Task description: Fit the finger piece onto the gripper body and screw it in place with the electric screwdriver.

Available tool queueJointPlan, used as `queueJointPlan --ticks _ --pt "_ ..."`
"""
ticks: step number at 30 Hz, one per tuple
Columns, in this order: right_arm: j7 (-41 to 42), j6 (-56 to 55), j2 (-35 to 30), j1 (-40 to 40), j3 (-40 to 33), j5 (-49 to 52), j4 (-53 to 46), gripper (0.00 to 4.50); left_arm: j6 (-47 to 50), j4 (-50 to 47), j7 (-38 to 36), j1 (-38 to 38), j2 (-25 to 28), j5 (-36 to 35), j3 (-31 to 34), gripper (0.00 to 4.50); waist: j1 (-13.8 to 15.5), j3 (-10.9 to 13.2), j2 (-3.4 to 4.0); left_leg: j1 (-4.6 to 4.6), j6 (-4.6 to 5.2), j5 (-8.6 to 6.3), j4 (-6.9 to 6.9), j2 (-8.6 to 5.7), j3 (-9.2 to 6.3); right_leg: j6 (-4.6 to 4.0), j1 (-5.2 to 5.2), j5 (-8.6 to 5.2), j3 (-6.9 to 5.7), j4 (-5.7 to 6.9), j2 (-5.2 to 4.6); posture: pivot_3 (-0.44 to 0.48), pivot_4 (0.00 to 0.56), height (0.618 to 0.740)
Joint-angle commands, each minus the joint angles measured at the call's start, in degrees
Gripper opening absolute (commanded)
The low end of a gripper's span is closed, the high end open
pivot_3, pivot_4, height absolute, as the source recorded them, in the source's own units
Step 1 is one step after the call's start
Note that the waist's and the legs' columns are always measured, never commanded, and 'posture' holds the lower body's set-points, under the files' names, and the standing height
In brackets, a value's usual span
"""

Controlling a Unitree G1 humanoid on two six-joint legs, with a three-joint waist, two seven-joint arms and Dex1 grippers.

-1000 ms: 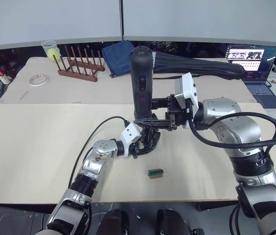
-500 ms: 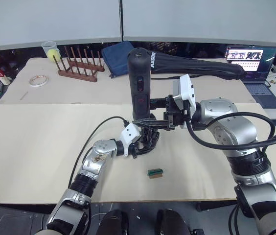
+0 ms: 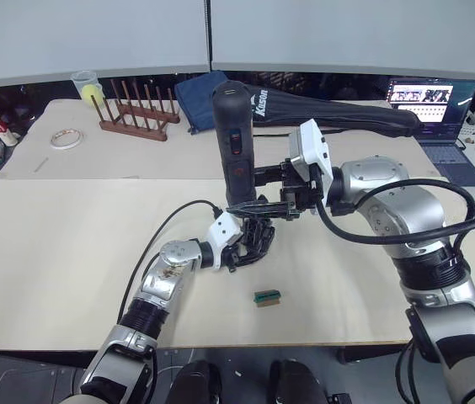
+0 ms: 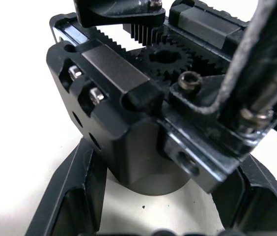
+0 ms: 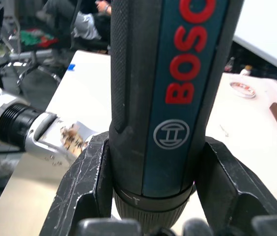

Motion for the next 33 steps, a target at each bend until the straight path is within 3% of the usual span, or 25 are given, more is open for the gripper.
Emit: queueJointPlan --ticks 1,13,21,33 --pt "0.0 4.9 -4.0 1.9 3.3 -7.3 7.9 1.96 -1.8 -3.8 -1.0 -0.8 0.2 -2.2 1.7 2.3 0.0 0.0 0.0 0.0 0.08 -0.04 0.0 0.0 0.0 0.0 0.0 0.0 0.0 0.0 0.0 0.0 0.15 0.74" --pt "-8.0 2.7 2.5 6.4 1.3 -8.3 3.3 1.96 -2.4 -2.6 -1.0 -1.9 -0.6 -2.3 2.1 2.3 0.0 0.0 0.02 0.03 0.04 -0.03 -0.04 0.02 0.01 -0.07 -0.01 0.03 -0.01 0.0 -0.03 0.0 0.15 0.74" --pt "1.5 3.1 -3.8 3.9 7.1 -10.2 4.0 1.96 -2.3 -2.4 -1.2 -1.8 -0.4 -2.2 2.2 2.3 0.0 -0.2 -0.01 0.05 0.09 -0.06 -0.06 0.02 -0.02 -0.07 0.0 0.03 -0.04 -0.04 -0.03 0.0 0.15 0.74" --pt "1.4 2.9 -4.2 0.9 4.4 -10.3 9.9 1.96 -0.1 -8.8 -4.6 0.3 0.4 -6.9 3.0 2.3 -0.4 -0.2 -0.02 0.04 0.08 -0.06 -0.17 0.05 0.0 -0.14 -0.06 0.01 -0.03 -0.06 -0.04 0.0 0.15 0.74"
